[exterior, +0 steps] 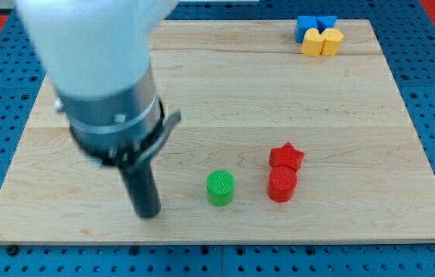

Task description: Move green circle to the right side of the green star

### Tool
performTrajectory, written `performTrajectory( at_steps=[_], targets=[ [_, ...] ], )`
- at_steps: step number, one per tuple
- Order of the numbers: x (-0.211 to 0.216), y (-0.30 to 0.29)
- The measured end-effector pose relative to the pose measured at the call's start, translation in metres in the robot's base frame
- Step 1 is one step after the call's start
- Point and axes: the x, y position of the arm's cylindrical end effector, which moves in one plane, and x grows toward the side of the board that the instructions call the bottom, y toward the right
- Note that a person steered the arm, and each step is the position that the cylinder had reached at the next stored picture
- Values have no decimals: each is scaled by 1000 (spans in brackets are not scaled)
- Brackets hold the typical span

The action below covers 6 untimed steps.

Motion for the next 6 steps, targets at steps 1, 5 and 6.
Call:
performTrajectory(
  at_steps=[1,5,6],
  targets=[
    [17,45],
    [-34,91],
    [-61,64]
  ],
)
